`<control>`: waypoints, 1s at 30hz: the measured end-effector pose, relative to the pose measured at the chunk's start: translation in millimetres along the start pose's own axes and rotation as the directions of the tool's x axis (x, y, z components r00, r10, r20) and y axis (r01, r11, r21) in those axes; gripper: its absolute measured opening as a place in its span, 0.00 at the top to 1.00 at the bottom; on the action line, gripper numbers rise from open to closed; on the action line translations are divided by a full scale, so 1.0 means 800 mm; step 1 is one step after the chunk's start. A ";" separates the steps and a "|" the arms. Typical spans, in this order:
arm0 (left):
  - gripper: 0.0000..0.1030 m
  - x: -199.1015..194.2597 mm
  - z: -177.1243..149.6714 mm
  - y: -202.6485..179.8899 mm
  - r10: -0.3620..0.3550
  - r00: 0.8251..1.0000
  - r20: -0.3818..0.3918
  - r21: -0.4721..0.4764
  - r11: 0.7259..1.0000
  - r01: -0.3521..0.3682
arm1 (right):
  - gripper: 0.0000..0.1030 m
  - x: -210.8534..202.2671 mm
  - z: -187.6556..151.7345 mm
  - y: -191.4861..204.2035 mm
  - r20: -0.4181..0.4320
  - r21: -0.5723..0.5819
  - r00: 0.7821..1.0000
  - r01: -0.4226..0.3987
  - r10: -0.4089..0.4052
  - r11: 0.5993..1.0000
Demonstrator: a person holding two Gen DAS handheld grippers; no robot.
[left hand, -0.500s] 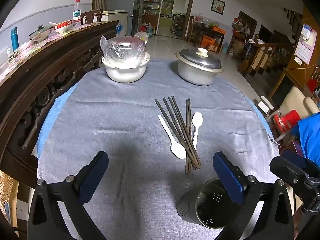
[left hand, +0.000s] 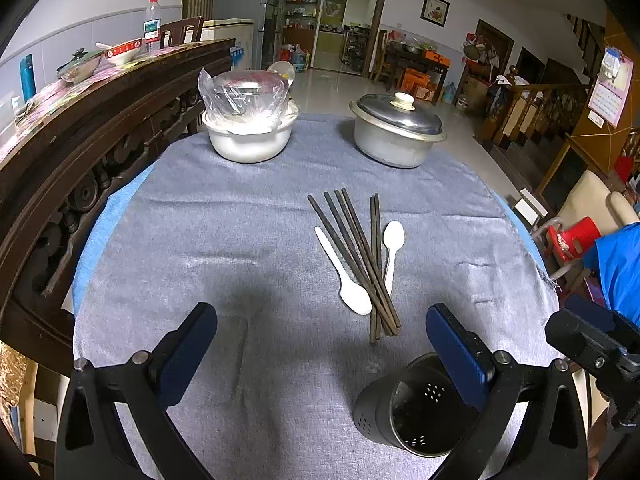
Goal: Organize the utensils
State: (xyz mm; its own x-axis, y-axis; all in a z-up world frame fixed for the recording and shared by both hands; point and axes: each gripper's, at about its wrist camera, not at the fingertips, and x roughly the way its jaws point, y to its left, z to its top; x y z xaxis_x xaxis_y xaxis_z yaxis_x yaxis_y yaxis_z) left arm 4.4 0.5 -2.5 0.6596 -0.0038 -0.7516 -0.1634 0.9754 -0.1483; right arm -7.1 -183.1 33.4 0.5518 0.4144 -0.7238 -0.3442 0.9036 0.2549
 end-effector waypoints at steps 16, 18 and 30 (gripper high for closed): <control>0.00 -0.001 -0.005 -0.004 -0.027 1.000 -0.006 -0.014 1.000 0.027 | 0.00 0.000 0.002 -0.002 -0.003 0.008 1.000 -0.011 0.011 1.000; 0.00 0.000 -0.005 -0.004 -0.033 0.999 -0.006 -0.020 0.999 0.033 | 0.00 0.000 0.002 -0.003 -0.005 0.011 1.000 -0.016 0.016 1.000; 0.00 0.007 0.000 -0.001 0.018 0.999 -0.035 0.022 1.000 -0.017 | 0.00 0.008 0.007 -0.005 -0.019 0.025 0.999 -0.032 0.032 0.999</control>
State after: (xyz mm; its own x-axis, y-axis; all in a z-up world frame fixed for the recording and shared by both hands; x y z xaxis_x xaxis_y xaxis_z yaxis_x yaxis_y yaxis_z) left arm 8.4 -0.2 -6.8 0.6307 0.0061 -0.7760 -0.1588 0.9798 -0.1213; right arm 1.8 -183.3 31.7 0.5262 0.4412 -0.7269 -0.3428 0.8924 0.2935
